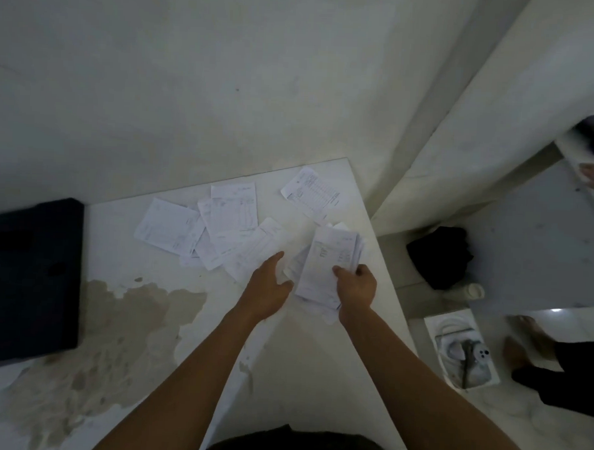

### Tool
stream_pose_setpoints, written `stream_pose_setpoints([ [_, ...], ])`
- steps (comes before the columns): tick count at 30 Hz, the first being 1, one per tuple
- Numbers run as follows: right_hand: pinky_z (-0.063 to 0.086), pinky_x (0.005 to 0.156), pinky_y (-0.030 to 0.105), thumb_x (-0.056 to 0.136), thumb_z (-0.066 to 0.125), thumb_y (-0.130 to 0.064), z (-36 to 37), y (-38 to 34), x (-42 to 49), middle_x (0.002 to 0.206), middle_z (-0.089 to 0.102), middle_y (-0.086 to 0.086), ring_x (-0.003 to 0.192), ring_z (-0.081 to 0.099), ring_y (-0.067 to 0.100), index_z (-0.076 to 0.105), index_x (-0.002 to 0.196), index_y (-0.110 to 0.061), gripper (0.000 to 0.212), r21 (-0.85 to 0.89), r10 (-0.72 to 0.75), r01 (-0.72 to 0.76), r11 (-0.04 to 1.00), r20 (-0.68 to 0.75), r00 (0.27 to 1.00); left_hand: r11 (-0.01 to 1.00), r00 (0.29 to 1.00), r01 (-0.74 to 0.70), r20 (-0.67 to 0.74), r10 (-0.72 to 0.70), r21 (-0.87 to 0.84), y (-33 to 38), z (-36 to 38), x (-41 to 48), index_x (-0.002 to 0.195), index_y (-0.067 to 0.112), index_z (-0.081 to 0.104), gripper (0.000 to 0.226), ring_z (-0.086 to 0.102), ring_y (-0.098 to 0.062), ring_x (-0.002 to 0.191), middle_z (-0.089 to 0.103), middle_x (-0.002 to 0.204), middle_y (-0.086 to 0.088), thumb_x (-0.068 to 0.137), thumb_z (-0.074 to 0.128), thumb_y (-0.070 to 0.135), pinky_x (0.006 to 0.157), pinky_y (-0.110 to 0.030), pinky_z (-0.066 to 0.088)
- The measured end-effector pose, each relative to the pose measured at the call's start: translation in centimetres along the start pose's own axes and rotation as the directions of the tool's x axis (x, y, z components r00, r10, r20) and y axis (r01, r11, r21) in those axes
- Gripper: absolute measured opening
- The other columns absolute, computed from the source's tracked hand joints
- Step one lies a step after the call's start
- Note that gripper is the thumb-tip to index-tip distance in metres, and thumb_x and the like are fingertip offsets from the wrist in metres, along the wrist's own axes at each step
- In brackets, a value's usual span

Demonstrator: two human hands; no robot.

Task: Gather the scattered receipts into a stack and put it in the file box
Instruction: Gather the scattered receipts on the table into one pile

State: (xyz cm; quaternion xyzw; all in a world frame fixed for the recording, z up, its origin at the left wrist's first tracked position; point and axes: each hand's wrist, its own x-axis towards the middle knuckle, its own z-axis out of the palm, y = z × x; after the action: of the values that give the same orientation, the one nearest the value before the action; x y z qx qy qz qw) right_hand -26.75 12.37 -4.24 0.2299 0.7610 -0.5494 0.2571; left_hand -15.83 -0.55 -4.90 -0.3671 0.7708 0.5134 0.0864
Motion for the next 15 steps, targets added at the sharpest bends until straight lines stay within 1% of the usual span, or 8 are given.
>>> stream_pose_setpoints([
  [3, 0.059, 0.078, 0.039, 0.084, 0.069, -0.004, 0.5, -0.3, 1.1, 0.092, 0.064, 0.013, 0.092, 0.066, 0.033, 0.057, 0.091, -0.003, 0.013, 0.001, 0.043, -0.043, 0.999, 0.016, 0.999, 1.000, 0.995, 0.022, 0.093, -0.022, -0.007, 0.4, 0.7, 1.5, 0.155, 0.022, 0.008, 0.070, 0.026, -0.022, 0.144, 0.023, 0.160, -0.001, 0.098, 0.049, 0.019, 0.118, -0.035, 0.022],
  [5, 0.057, 0.075, 0.038, 0.084, 0.069, -0.004, 0.9, -0.3, 1.8, 0.090, 0.063, 0.009, 0.094, 0.065, 0.033, 0.057, 0.092, -0.004, 0.014, 0.008, 0.080, -0.080, 0.997, 0.028, 0.996, 1.000, 0.996, 0.017, 0.085, -0.017, -0.002, 0.5, 0.9, 2.1, 0.155, 0.022, 0.007, 0.068, 0.027, -0.023, 0.143, 0.026, 0.158, 0.001, 0.099, 0.046, 0.017, 0.118, -0.044, 0.025],
  [6, 0.057, 0.073, 0.037, 0.084, 0.069, -0.004, 1.0, -0.3, 2.0, 0.090, 0.063, 0.009, 0.094, 0.065, 0.032, 0.057, 0.092, -0.005, 0.015, 0.017, 0.101, -0.102, 0.995, 0.039, 0.994, 1.000, 0.997, 0.010, 0.077, -0.010, -0.009, 0.6, 1.0, 2.4, 0.155, 0.022, 0.008, 0.067, 0.029, -0.023, 0.142, 0.030, 0.156, 0.001, 0.100, 0.046, 0.016, 0.117, -0.044, 0.027],
  [9, 0.058, 0.083, 0.042, 0.082, 0.071, -0.003, 1.4, 0.2, 2.1, 0.103, 0.064, 0.011, 0.101, 0.064, 0.032, 0.056, 0.101, -0.008, 0.025, 0.008, 0.152, -0.153, 0.988, 0.056, 0.987, 1.000, 0.998, -0.007, 0.062, 0.009, -0.029, 0.5, 1.0, 3.0, 0.154, 0.019, 0.016, 0.061, 0.040, -0.022, 0.135, 0.041, 0.149, -0.003, 0.100, 0.045, 0.017, 0.108, -0.032, 0.034],
  [11, 0.057, 0.090, 0.046, 0.079, 0.074, -0.002, 1.6, 0.5, 2.0, 0.112, 0.061, 0.012, 0.104, 0.062, 0.031, 0.051, 0.114, -0.008, 0.042, 0.008, 0.156, -0.157, 0.988, 0.061, 0.986, 1.000, 0.998, -0.013, 0.063, 0.015, -0.025, 0.3, 0.8, 3.2, 0.153, 0.020, 0.019, 0.061, 0.042, -0.022, 0.134, 0.042, 0.148, -0.004, 0.099, 0.046, 0.015, 0.102, -0.028, 0.034],
  [12, 0.057, 0.091, 0.047, 0.077, 0.076, -0.001, 1.6, 0.7, 1.9, 0.113, 0.060, 0.012, 0.104, 0.062, 0.031, 0.048, 0.120, -0.008, 0.051, 0.023, 0.152, -0.154, 0.988, 0.067, 0.986, 1.000, 0.998, -0.019, 0.064, 0.021, -0.024, 0.2, 0.8, 3.2, 0.153, 0.020, 0.020, 0.061, 0.041, -0.023, 0.135, 0.041, 0.150, -0.004, 0.099, 0.046, 0.014, 0.103, -0.028, 0.033],
  [14, 0.058, 0.087, 0.042, 0.075, 0.079, -0.001, 1.5, 0.9, 1.6, 0.112, 0.059, 0.010, 0.102, 0.062, 0.029, 0.046, 0.123, -0.009, 0.059, 0.038, 0.119, -0.122, 0.992, 0.084, 0.989, 0.998, 0.997, -0.042, 0.058, 0.044, -0.035, 0.0, 0.8, 3.2, 0.153, 0.020, 0.021, 0.062, 0.037, -0.022, 0.139, 0.037, 0.153, -0.003, 0.097, 0.048, 0.012, 0.106, -0.027, 0.029],
  [15, 0.059, 0.080, 0.036, 0.074, 0.079, -0.001, 1.4, 1.0, 1.5, 0.109, 0.060, 0.009, 0.101, 0.063, 0.028, 0.048, 0.120, -0.010, 0.055, 0.026, 0.098, -0.101, 0.995, 0.096, 0.991, 0.998, 0.997, -0.052, 0.055, 0.054, -0.045, -0.1, 0.8, 3.2, 0.153, 0.021, 0.022, 0.063, 0.036, -0.021, 0.139, 0.036, 0.154, -0.002, 0.097, 0.048, 0.012, 0.106, -0.025, 0.027],
])
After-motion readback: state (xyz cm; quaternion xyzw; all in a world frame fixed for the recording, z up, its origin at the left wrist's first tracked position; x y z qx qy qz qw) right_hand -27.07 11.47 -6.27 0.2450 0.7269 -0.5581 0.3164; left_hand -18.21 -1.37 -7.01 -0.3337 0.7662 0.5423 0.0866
